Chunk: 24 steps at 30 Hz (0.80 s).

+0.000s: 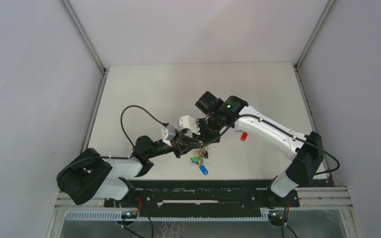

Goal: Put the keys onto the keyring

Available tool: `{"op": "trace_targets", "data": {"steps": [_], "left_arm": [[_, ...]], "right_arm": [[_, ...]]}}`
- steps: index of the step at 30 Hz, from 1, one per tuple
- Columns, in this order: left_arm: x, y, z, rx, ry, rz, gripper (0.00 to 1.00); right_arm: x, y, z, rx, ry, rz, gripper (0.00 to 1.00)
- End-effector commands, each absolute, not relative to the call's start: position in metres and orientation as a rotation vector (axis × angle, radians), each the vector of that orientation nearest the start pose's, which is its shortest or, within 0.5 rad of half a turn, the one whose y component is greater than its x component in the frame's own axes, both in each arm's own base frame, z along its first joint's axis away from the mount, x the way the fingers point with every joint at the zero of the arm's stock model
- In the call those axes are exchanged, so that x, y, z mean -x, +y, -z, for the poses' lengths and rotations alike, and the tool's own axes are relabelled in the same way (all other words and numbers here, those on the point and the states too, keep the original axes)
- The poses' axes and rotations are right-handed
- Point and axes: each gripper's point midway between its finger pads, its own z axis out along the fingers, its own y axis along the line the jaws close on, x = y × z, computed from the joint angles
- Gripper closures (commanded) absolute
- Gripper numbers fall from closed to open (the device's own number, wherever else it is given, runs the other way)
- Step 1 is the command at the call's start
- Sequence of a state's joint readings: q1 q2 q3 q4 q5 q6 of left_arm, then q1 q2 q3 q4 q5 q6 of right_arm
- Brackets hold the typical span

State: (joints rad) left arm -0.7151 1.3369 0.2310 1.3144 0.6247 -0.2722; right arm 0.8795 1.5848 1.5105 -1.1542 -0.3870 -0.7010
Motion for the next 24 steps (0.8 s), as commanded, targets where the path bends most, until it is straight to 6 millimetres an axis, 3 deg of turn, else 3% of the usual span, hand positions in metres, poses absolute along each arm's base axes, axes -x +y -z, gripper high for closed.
{"op": "trace_targets", "data": {"steps": [1, 9, 24], "left_arm": [[-0.188, -0.293, -0.188, -0.830, 1.238, 1.181, 0.79], [-0.180, -0.296, -0.200, -0.878, 1.198, 1.223, 0.78], [-0.174, -0.305, -0.201, -0.931, 1.200, 1.287, 0.80]], "right_arm": [[-0.173, 0.285, -0.197, 2.013, 1.778, -0.620, 1.00], [-0.170, 0.287, -0.197, 2.023, 1.771, -0.617, 1.00], [-0.169, 0.292, -0.196, 2.039, 1.766, -0.612, 1.00]]}}
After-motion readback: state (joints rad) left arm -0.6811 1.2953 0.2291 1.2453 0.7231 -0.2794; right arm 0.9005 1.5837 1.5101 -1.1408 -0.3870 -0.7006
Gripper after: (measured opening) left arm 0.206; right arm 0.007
